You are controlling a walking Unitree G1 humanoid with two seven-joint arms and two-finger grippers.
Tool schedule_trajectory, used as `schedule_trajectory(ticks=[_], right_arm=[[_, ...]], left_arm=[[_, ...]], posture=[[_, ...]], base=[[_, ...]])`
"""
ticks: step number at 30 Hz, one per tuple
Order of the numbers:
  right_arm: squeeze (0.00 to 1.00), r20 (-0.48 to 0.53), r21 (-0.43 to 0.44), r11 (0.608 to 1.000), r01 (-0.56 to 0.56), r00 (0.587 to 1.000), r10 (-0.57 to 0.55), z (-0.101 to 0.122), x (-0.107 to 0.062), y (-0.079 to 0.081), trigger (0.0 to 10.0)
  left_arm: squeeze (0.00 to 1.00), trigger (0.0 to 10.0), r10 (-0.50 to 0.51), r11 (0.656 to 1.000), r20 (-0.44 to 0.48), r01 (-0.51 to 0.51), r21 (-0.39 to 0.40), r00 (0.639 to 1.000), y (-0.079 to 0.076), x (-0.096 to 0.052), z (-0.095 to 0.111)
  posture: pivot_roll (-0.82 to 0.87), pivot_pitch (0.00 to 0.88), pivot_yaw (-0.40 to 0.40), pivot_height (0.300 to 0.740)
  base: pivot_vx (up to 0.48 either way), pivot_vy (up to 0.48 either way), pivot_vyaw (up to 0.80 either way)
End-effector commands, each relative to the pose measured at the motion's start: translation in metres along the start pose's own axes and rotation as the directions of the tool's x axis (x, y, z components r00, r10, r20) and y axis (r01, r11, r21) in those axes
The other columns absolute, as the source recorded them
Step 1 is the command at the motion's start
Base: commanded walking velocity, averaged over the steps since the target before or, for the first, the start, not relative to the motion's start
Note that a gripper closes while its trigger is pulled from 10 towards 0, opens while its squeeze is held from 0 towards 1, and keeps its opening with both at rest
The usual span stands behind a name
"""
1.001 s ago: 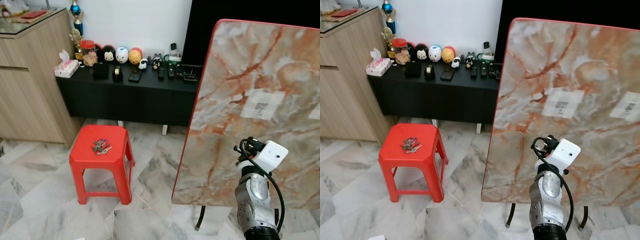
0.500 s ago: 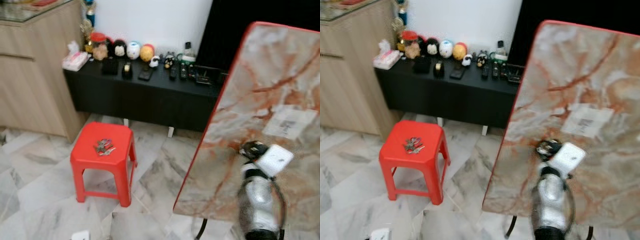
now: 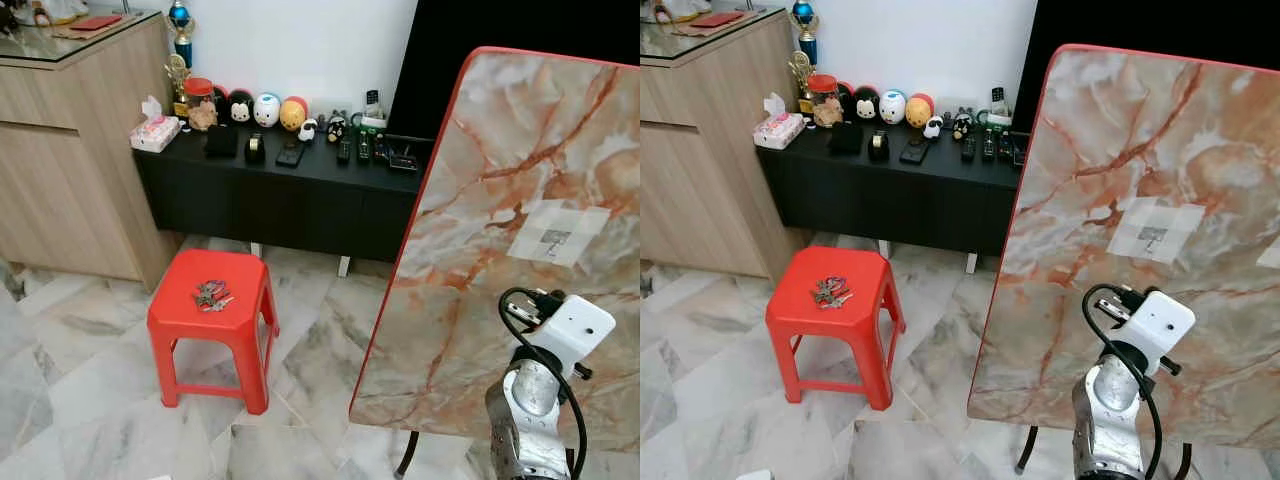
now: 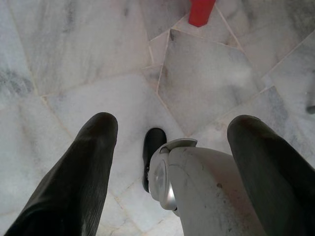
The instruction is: Hang keys on a hook
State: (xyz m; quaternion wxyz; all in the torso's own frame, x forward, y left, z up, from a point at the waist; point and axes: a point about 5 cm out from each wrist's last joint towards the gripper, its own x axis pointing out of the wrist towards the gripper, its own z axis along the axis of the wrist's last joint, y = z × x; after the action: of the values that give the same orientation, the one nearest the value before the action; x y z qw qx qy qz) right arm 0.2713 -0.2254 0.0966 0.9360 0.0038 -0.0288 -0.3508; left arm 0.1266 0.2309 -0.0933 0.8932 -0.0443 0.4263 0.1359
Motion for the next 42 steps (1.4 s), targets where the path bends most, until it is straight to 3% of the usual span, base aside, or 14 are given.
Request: schedule_trajectory(ticks=[1, 14, 22, 33, 42], right_arm=[[0.0, 0.06, -0.031, 0.999, 0.01, 0.998, -0.008, 0.013, 0.002, -0.001, 10.0], [0.0, 0.129, -0.151, 0.986, 0.074, 0.99, -0.055, 0.029, 0.018, -0.005, 10.0], [0.0, 0.116, -0.155, 0.985, 0.072, 0.992, -0.054, 0.03, 0.024, -0.001, 10.0], [0.0, 0.042, -0.247, 0.969, -0.011, 0.999, 0.022, 0.018, 0.03, 0.009, 10.0], [0.0, 0.033, -0.238, 0.971, -0.023, 0.999, 0.031, 0.017, 0.031, 0.011, 10.0]], left_arm=[[0.0, 10.0, -0.015, 1.0, -0.019, 0.015, 0.011, 1.0, -0.003, 0.0, -0.003], [0.0, 10.0, -0.017, 1.0, -0.017, 0.017, 0.011, 1.0, -0.005, 0.0, -0.003], [0.0, 10.0, -0.016, 1.0, -0.018, 0.016, 0.014, 1.0, -0.005, 0.0, -0.003], [0.0, 10.0, -0.01, 1.0, -0.024, 0.01, 0.013, 1.0, -0.003, 0.0, -0.003], [0.0, 10.0, -0.009, 1.0, -0.022, 0.01, 0.017, 1.0, -0.002, 0.0, -0.002]], posture=[[-0.04, 0.0, -0.109, 0.74], [-0.04, 0.0, -0.112, 0.74], [-0.04, 0.0, -0.113, 0.74], [-0.04, 0.0, -0.111, 0.74], [-0.04, 0.0, -0.108, 0.74]], base=[[0.0, 0.0, 0.0], [0.0, 0.0, 0.0], [0.0, 0.0, 0.0], [0.0, 0.0, 0.0], [0.0, 0.0, 0.0]])
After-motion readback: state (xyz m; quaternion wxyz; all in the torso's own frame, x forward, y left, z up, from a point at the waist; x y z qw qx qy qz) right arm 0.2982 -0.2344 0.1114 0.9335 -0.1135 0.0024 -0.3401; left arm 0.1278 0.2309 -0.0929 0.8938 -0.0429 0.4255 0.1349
